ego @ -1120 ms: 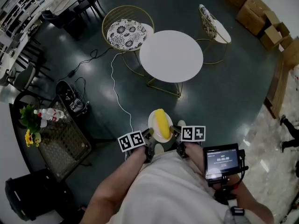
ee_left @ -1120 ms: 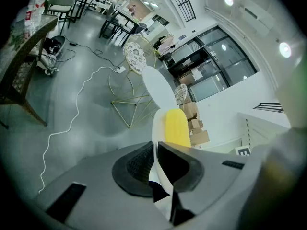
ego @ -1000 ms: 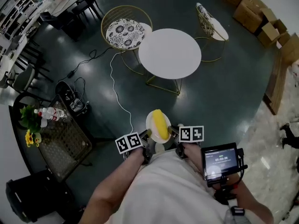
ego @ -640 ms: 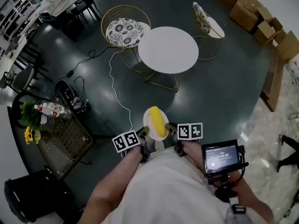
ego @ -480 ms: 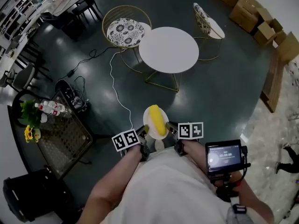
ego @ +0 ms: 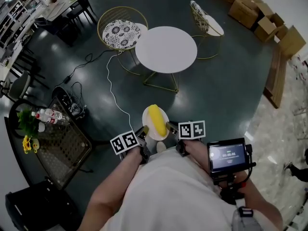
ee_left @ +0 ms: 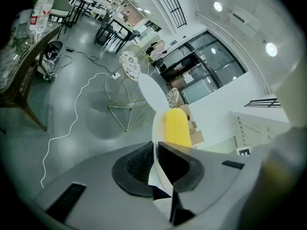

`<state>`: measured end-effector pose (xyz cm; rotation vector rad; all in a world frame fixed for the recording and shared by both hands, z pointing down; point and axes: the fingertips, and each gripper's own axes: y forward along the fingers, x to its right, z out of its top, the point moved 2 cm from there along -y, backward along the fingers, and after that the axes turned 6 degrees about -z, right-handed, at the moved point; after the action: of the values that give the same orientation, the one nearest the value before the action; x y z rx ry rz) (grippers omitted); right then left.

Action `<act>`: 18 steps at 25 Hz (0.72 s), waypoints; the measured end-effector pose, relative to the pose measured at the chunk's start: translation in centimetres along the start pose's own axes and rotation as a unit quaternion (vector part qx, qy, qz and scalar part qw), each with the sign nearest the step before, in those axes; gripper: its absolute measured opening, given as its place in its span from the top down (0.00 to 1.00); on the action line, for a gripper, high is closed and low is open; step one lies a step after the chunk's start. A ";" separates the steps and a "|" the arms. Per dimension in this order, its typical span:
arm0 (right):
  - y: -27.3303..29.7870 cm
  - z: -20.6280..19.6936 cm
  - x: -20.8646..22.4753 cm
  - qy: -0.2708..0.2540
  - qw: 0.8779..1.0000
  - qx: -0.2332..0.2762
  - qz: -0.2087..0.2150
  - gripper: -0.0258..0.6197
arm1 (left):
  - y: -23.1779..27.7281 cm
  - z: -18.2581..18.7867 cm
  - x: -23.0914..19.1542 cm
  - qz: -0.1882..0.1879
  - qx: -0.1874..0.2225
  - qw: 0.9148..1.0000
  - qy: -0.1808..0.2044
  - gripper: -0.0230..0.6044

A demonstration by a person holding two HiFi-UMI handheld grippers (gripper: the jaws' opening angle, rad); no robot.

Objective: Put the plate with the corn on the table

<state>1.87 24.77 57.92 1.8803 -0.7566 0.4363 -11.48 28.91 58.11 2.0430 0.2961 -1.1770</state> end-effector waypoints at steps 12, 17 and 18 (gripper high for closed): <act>-0.5 0.8 -0.2 0.003 1.000 0.011 0.007 0.89 | 0.2 0.7 0.7 -0.003 -0.001 1.000 0.008 0.91; -0.5 0.8 -0.1 0.005 1.000 0.015 0.009 0.89 | 0.3 0.7 0.8 -0.002 -0.002 1.000 0.011 0.91; -0.6 0.9 -0.1 0.006 1.000 0.016 0.009 0.89 | 0.4 0.7 0.9 -0.003 -0.002 1.000 0.012 0.91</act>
<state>2.19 24.17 57.10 1.9002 -0.7623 0.4726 -11.20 28.03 57.33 2.0548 0.3154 -1.1555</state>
